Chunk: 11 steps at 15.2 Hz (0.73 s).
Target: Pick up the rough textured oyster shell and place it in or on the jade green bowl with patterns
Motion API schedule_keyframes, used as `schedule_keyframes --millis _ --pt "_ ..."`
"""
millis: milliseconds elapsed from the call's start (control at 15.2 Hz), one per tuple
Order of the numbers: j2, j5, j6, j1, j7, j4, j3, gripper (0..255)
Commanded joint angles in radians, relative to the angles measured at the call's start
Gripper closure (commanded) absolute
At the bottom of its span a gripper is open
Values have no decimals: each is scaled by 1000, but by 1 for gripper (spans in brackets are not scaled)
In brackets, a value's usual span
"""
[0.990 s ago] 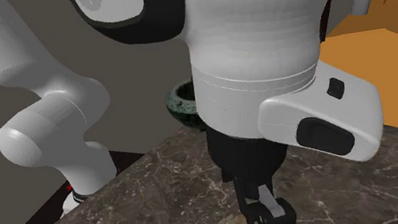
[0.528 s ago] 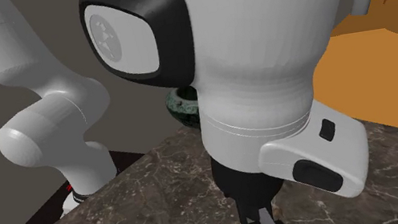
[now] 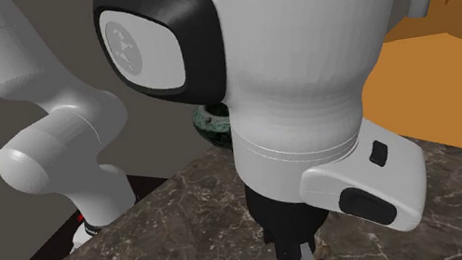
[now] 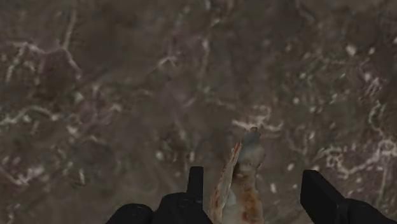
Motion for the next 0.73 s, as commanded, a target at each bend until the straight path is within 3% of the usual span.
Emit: schedule_keyframes --millis 0,660 --pt "0 0 0 0 0 0 0 255" --pt "-12 -3 -29 -1 4 17 3 255"
